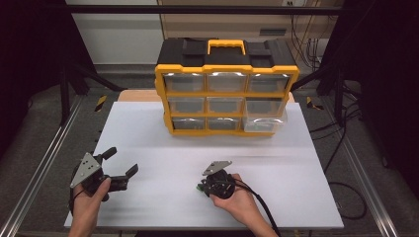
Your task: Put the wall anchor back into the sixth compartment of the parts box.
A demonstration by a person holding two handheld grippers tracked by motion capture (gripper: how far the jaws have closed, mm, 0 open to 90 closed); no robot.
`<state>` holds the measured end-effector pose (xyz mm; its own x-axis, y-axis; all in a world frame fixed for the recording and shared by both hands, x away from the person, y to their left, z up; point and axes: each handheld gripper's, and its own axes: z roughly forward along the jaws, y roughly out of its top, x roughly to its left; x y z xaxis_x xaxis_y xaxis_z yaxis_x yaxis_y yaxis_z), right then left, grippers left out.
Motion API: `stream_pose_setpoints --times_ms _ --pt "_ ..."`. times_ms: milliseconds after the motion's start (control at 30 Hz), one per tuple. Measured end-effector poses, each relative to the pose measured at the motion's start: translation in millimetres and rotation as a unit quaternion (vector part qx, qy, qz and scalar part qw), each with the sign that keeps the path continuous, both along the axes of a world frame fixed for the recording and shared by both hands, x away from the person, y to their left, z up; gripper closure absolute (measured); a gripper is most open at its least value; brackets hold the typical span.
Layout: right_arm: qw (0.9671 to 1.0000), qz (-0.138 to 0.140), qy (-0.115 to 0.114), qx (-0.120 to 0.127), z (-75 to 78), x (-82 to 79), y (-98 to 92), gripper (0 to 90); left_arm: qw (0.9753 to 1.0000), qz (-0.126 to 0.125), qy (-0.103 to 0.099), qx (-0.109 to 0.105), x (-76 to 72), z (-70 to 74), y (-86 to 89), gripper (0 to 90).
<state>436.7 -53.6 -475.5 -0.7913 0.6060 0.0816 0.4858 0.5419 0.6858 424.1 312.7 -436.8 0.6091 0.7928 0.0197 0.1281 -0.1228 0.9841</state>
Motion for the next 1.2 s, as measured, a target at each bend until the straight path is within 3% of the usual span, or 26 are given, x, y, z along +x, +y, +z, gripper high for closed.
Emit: stream_pose_setpoints --times_ms 433,1200 --pt "1.0 0.008 -0.001 -0.006 -3.5 0.6 1.6 83.0 1.0 0.0 0.0 0.0 -0.1 0.2 0.1 0.7" --pt "0.9999 0.009 -0.003 -0.005 -4.3 0.8 2.2 81.4 1.0 0.0 -0.001 0.001 -0.5 0.5 -0.1 0.7"
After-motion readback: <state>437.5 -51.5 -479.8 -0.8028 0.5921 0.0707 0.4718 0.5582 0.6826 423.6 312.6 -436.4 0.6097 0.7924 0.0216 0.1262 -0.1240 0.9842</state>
